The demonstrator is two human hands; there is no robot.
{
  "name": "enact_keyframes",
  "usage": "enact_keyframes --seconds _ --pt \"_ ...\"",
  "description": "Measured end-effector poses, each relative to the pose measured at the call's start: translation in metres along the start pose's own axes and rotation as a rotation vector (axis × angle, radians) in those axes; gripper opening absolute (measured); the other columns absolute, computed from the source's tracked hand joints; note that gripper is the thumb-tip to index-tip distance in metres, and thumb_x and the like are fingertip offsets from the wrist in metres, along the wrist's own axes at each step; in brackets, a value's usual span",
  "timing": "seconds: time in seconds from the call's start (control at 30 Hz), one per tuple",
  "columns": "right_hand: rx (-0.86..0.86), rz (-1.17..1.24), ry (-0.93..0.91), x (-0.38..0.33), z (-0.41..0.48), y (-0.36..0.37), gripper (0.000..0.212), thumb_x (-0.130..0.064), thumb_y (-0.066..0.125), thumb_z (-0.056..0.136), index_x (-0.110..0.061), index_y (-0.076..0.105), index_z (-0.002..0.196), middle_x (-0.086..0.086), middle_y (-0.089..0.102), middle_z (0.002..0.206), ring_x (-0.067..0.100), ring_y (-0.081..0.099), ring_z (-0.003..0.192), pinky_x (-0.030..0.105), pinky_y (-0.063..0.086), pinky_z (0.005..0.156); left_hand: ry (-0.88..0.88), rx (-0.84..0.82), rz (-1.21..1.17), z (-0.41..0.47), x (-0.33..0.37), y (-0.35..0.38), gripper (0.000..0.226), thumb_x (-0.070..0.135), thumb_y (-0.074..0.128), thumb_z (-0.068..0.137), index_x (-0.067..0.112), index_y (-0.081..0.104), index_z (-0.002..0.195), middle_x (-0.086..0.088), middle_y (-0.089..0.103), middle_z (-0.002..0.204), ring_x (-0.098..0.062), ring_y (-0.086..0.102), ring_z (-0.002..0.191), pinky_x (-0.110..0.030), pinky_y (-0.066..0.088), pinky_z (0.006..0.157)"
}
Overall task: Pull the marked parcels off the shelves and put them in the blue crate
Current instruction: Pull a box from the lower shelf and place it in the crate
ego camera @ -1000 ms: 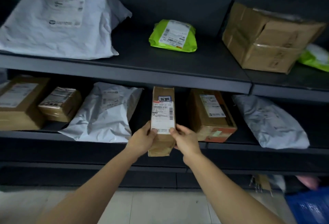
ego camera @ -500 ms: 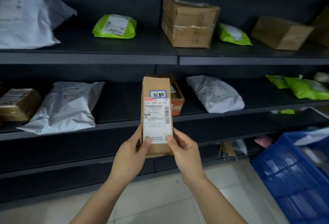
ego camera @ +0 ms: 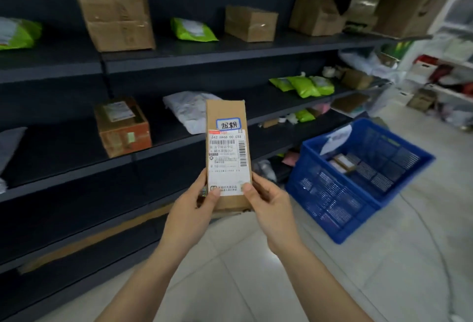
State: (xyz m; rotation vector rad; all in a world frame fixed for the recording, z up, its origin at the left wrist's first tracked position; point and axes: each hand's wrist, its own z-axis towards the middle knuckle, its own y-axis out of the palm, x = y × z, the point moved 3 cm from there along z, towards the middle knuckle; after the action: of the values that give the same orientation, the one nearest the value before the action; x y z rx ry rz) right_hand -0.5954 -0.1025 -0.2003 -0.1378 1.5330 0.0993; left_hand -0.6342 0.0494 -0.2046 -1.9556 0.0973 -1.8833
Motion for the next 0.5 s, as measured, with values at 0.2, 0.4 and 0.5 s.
enact_keyframes --seconds 0.2,0.4,0.5 --pt "0.132 0.039 0.008 -0.002 0.005 -0.089 0.028 -0.008 0.059 0.093 -0.028 0.066 0.11 -0.016 0.073 0.099 -0.002 0.068 0.092 0.019 0.056 0.079 0.028 -0.144 0.001 0.024 0.029 0.085 0.049 0.037 0.052 0.095 0.061 0.033 0.133 0.026 0.059 0.121 -0.001 0.056 0.11 -0.038 0.048 0.098" --pt "0.283 -0.007 0.059 0.012 0.042 -0.183 0.029 -0.016 0.062 0.092 -0.026 0.066 0.12 -0.008 0.073 0.108 0.006 0.068 0.101 0.033 0.056 0.09 0.072 -0.261 -0.009 0.074 0.055 0.182 0.048 0.034 0.055 0.095 0.051 0.04 0.137 0.023 0.059 0.121 0.003 0.056 0.108 -0.033 0.046 0.099" --pt "0.336 -0.035 0.064 0.018 0.068 -0.231 0.027 -0.019 0.062 0.092 -0.035 0.067 0.114 -0.01 0.072 0.109 0.007 0.067 0.102 0.036 0.057 0.089 0.075 -0.315 -0.022 0.101 0.07 0.233 0.047 0.032 0.053 0.096 0.05 0.039 0.136 0.026 0.057 0.115 0.004 0.054 0.102 -0.02 0.044 0.083"
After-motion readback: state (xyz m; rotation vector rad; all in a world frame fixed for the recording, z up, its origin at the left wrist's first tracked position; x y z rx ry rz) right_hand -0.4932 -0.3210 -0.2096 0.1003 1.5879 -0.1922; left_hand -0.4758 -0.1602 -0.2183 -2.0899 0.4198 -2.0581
